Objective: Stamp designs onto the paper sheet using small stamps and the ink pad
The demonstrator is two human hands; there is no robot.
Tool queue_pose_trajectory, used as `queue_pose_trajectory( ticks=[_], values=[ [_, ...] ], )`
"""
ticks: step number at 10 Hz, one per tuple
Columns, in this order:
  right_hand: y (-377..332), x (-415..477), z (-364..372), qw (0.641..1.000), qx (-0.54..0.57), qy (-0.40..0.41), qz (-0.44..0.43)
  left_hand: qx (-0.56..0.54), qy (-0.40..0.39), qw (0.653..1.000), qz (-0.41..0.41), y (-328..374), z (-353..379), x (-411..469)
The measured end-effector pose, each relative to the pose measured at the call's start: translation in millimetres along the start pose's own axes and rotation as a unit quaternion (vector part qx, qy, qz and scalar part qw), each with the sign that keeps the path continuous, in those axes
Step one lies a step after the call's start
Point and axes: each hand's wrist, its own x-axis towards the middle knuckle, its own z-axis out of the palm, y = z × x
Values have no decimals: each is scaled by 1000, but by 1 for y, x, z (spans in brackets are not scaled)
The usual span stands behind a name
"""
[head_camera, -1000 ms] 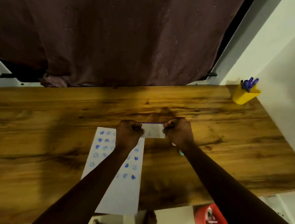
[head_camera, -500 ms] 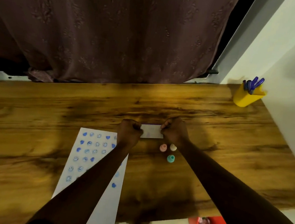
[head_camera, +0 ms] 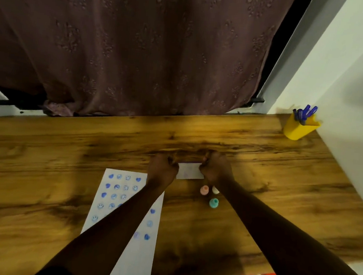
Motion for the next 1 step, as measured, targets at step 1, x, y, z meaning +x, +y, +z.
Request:
queue_pose_trajectory(
  ticks=[1],
  values=[
    [-21,-8,-5,998,-20,44,-35,-8,39,997,62,7,-26,-3]
  ],
)
